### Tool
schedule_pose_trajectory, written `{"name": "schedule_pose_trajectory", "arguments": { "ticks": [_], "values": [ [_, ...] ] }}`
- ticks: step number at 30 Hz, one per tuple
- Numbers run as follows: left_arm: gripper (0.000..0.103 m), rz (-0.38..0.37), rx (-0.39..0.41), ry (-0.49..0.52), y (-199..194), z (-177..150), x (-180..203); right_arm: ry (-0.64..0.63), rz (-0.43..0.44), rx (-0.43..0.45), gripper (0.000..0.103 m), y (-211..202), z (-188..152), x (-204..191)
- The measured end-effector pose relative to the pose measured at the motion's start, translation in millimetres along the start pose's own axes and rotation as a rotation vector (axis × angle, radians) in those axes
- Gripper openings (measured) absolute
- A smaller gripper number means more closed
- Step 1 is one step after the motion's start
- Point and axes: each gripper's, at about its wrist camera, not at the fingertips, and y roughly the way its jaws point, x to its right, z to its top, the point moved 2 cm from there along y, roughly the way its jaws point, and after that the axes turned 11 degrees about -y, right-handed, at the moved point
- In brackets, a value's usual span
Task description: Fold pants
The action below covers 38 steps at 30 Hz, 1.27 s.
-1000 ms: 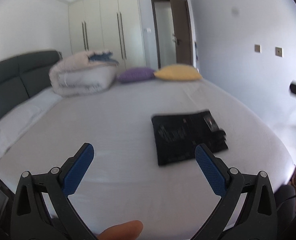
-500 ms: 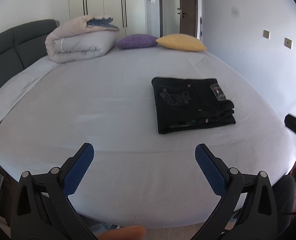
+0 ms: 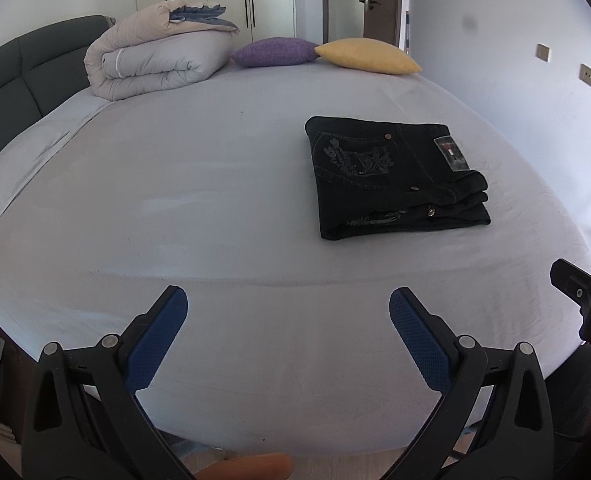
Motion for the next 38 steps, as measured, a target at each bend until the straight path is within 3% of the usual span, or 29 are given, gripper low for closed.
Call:
{"name": "schedule_pose_trajectory", "arguments": {
  "ticks": [32, 38],
  "values": [
    [0.103, -0.005, -0.040, -0.011, 14, -5, 4, -0.022, 0.012, -0.016, 0.103, 8, 0, -10],
    [0.103, 0.008, -0.014, 0.007, 10, -7, 7, -0.020, 0.013, -0.016, 0.103, 7, 0, -11]
  ]
}}
